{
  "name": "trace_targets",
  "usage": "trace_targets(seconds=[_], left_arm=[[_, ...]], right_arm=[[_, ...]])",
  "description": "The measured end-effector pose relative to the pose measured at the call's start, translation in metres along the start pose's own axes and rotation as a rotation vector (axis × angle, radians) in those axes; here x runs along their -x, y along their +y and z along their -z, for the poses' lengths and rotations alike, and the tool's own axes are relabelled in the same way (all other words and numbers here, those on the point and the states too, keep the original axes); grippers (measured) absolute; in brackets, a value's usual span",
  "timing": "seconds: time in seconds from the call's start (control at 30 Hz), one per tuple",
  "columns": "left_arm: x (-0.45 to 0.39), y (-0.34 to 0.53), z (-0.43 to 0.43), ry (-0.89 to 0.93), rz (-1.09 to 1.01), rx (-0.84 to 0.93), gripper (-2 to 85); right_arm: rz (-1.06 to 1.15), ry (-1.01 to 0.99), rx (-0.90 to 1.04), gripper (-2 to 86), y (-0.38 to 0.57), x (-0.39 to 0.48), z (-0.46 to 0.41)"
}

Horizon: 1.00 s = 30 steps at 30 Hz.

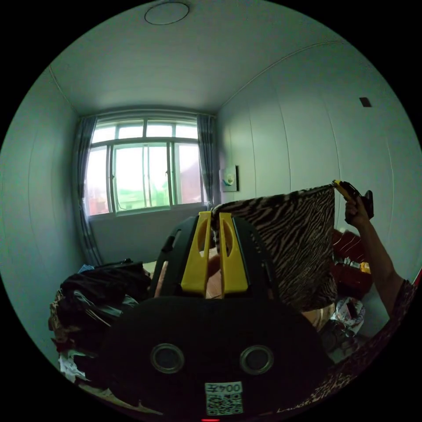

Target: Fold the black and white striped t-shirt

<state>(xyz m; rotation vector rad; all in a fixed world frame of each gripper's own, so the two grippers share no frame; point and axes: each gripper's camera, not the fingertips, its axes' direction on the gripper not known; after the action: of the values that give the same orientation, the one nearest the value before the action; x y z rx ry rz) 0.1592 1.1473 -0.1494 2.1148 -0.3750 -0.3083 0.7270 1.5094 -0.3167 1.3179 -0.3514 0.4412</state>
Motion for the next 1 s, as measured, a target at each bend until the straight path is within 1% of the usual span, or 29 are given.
trace_targets(seconds=[0.2,0.37,0.53,0.7,0.77,0.9,1.0], left_arm=[[0.031,0.003,0.021,0.048,0.032,-0.022,1.7],[0.046,0.013,0.045,0.092,0.037,-0.056,1.7],[0.059,0.025,0.071,0.179,0.057,-0.061,1.8],[0.060,0.038,0.106,0.211,0.023,-0.081,2.0],[0.063,0.052,0.120,0.265,0.038,-0.100,2.1],[0.062,0.077,0.119,0.265,0.036,-0.087,2.2],[0.067,0.097,0.086,0.269,0.063,-0.025,2.4]], right_arm=[[0.075,0.001,0.019,-1.0,-0.018,0.028,0.014],[0.096,-0.010,0.026,-0.9,-0.026,0.040,0.026],[0.088,-0.044,0.045,-0.6,-0.030,0.046,0.037],[0.154,-0.089,0.104,-0.1,-0.043,0.065,0.046],[0.187,-0.098,0.129,0.0,-0.047,0.072,0.047],[0.232,-0.085,0.183,0.4,-0.051,0.074,0.036],[0.197,-0.050,0.249,0.8,-0.051,0.057,0.007]])
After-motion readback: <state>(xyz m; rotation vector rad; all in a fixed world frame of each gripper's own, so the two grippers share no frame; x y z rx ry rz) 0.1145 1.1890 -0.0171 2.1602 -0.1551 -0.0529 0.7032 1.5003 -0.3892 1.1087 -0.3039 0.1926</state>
